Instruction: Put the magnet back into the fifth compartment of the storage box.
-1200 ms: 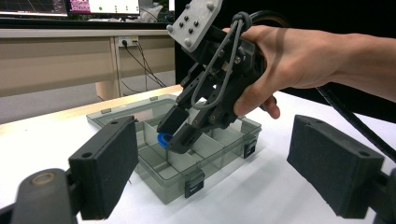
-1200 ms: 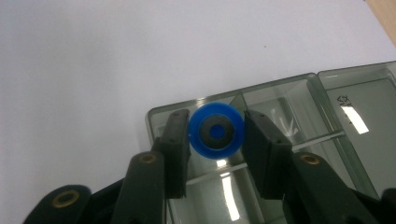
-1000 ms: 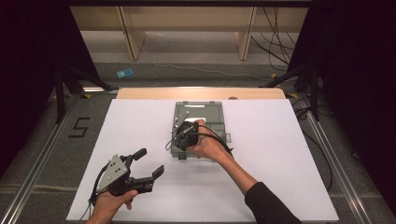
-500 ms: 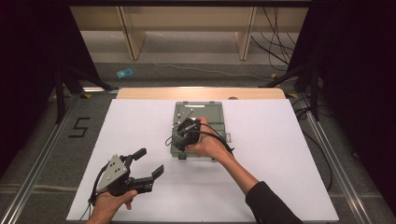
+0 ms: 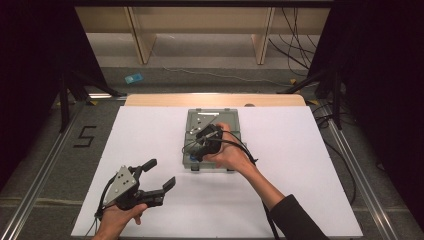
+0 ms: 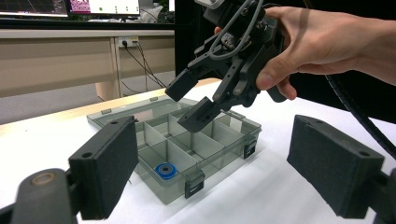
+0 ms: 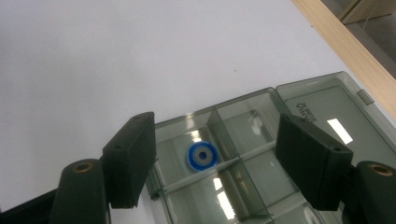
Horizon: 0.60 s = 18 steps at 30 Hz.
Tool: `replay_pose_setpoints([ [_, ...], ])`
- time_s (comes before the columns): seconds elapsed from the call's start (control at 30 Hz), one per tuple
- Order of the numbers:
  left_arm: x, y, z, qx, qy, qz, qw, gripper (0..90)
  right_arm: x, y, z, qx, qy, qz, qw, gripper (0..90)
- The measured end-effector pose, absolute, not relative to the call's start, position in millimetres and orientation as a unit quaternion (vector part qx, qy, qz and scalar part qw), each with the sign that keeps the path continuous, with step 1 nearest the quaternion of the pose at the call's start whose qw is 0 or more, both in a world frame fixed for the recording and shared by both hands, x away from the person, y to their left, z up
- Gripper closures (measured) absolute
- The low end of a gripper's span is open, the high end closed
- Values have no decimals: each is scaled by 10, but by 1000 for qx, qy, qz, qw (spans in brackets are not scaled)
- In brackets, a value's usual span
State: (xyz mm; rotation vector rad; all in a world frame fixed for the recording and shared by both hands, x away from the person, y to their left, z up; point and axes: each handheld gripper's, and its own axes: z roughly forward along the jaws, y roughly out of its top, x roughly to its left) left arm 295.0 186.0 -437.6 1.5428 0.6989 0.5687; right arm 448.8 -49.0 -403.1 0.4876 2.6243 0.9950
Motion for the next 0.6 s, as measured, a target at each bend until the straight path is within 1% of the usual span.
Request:
replay_pose_setpoints([
  [0.2,2965,1860,-4380,671,297,248,632,154,4439,-550,-3998,175,906,358,144,284],
  [0.23,2961,1857,-4380,670,300,247,633,154,4441,-569,-3997,168,905,361,151,284],
  [0.3,2963,1858,-4380,671,299,248,632,154,4420,-601,-3978,176,904,360,145,283],
  [0.33,2965,1863,-4377,673,297,251,630,154,4422,-623,-3983,170,902,367,152,283],
  [0.4,2959,1854,-4381,669,302,246,633,154,4398,-672,-3958,179,900,369,150,279],
  [0.6,2946,1857,-4376,674,307,248,624,154,4365,-787,-3923,174,891,386,165,271],
])
